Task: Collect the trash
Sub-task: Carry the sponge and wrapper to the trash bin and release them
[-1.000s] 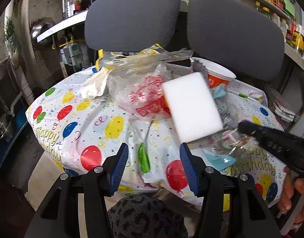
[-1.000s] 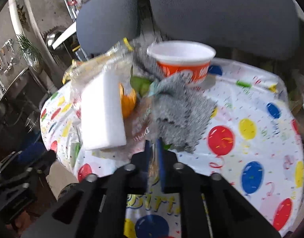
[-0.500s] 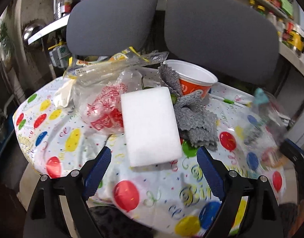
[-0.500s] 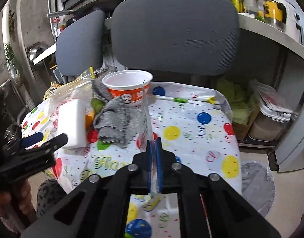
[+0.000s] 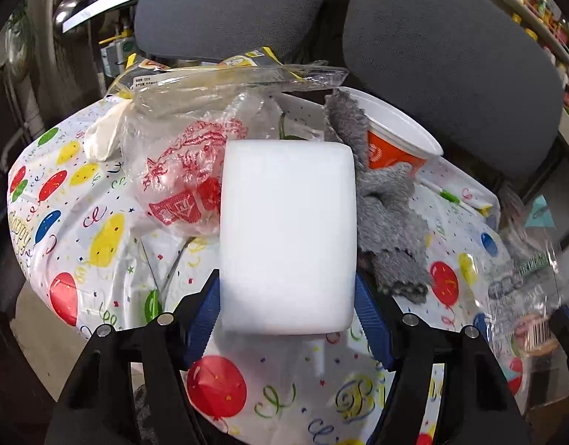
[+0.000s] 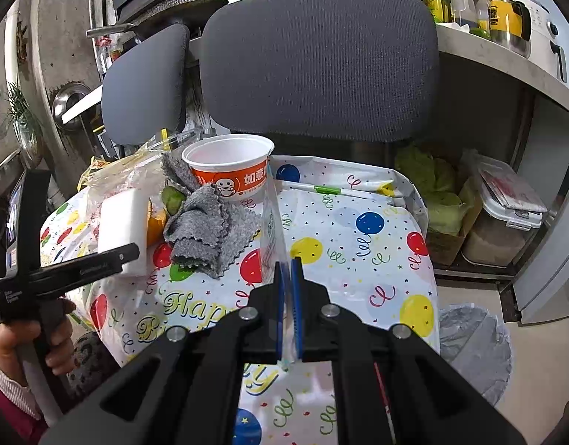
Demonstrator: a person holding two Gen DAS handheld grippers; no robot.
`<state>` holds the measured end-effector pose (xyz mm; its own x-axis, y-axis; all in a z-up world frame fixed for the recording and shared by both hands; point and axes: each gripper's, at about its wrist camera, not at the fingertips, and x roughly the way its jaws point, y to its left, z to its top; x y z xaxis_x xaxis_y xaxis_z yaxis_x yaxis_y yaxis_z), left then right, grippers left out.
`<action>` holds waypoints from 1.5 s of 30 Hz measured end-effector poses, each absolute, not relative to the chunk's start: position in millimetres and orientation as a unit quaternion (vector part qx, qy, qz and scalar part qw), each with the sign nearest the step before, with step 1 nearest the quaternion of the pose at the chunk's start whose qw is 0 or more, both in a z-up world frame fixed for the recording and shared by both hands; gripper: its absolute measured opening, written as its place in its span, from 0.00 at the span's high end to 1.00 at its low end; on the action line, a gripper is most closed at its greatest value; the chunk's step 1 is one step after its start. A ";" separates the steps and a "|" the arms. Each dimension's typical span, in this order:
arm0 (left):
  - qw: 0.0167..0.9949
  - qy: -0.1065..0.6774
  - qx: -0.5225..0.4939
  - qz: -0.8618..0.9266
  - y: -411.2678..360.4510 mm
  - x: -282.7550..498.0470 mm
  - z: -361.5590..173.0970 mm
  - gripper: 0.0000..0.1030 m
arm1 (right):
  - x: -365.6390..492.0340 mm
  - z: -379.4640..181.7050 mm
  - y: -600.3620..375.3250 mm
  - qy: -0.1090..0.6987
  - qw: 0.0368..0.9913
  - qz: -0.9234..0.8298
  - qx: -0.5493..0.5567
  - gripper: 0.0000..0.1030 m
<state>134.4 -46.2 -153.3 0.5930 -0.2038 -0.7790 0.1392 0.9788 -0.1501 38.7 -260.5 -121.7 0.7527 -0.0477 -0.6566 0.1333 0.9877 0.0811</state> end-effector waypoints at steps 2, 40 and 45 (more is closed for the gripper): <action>0.896 0.431 -0.020 -0.101 -47.6 127.0 -149.1 0.36 | 35.3 -119.5 -260.5 0.346 0.935 -0.047 0.066 0.95; 0.776 0.380 0.157 -0.478 -412.5 -9.2 -174.2 0.29 | -134.8 -164.3 -493.3 0.318 0.866 -0.326 0.207 0.94; 0.785 0.376 0.151 -0.469 -424.8 -3.1 -179.2 0.24 | -125.7 -174.3 -514.9 0.320 0.861 -0.332 0.213 0.78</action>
<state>-3.1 -424.8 -179.2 0.2767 -0.6227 -0.7319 0.8493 0.5148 -0.1169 -125.7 -514.9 -174.3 0.5737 -0.4358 -0.6935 0.7092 0.6879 0.1544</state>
